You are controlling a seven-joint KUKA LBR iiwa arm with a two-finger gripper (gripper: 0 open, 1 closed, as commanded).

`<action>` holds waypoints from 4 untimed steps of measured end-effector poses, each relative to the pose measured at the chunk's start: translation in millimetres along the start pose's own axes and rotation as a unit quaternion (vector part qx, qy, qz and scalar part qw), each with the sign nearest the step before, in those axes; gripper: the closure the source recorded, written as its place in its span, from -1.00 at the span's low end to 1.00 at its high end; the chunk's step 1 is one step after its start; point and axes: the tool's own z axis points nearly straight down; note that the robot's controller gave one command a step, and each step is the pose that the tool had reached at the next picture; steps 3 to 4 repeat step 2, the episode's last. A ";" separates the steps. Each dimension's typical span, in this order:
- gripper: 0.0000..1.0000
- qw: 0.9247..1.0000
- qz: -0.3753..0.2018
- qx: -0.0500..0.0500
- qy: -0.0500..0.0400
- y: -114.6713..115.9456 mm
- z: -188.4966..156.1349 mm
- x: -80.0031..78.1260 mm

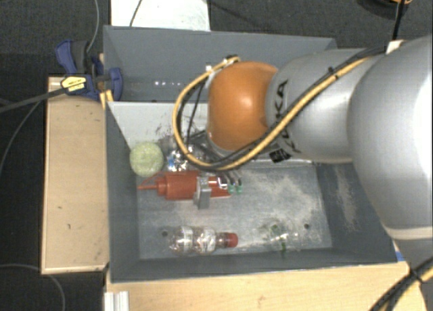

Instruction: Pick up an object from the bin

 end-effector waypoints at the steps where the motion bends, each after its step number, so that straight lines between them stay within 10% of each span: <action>1: 1.00 1.000 -0.009 -0.001 -0.006 2.3 -63.4 -17.6; 4: 1.00 0.999 -0.048 -0.002 -0.011 -20.8 -77.7 -24.3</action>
Offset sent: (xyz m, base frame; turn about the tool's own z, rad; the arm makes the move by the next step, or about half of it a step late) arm 0.0264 -0.0473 0.0333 -0.1613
